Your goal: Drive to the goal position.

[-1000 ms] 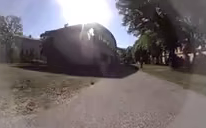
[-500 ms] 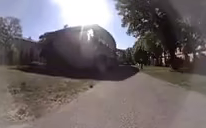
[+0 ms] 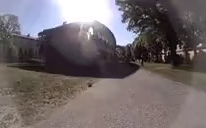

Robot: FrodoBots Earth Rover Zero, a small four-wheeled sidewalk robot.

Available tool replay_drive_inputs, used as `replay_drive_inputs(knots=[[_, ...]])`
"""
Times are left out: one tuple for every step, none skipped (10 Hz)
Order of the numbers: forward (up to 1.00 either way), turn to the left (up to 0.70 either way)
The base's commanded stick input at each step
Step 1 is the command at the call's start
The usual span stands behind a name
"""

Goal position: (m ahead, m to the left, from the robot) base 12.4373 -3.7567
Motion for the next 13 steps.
replay_drive_inputs(knots=[[0.45, 0.00], [0.45, 0.00], [0.45, 0.00], [0.45, 0.00], [0.45, 0.00], [0.45, 0.00], [0.45, -0.03], [0.45, -0.19], [0.45, -0.27], [0.45, -0.27], [0.45, -0.27], [0.45, -0.27], [0.45, -0.27]])
